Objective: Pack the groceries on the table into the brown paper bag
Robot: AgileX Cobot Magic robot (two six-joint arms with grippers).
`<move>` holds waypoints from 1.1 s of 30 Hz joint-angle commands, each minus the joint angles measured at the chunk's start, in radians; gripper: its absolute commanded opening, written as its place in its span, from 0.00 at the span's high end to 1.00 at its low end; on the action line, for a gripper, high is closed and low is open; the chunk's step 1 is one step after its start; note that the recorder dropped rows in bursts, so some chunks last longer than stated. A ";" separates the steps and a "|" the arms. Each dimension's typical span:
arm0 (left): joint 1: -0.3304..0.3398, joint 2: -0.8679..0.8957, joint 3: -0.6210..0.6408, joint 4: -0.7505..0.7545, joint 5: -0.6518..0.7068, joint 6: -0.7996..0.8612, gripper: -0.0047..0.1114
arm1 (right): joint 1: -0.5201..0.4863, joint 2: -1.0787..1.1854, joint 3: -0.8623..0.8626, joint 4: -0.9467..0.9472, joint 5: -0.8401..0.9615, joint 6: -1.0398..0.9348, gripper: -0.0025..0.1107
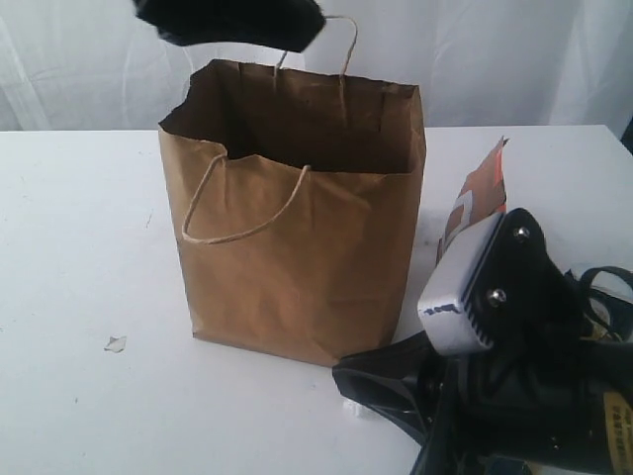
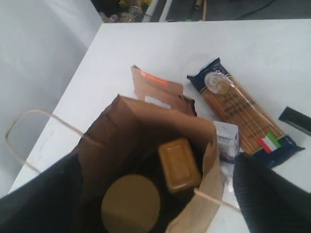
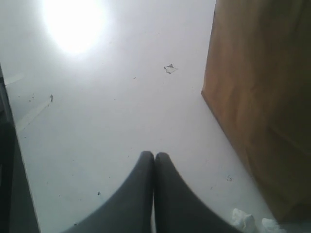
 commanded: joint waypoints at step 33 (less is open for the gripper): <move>0.000 -0.691 0.659 0.838 0.062 -0.905 0.96 | 0.004 -0.101 0.006 0.004 0.319 0.052 0.98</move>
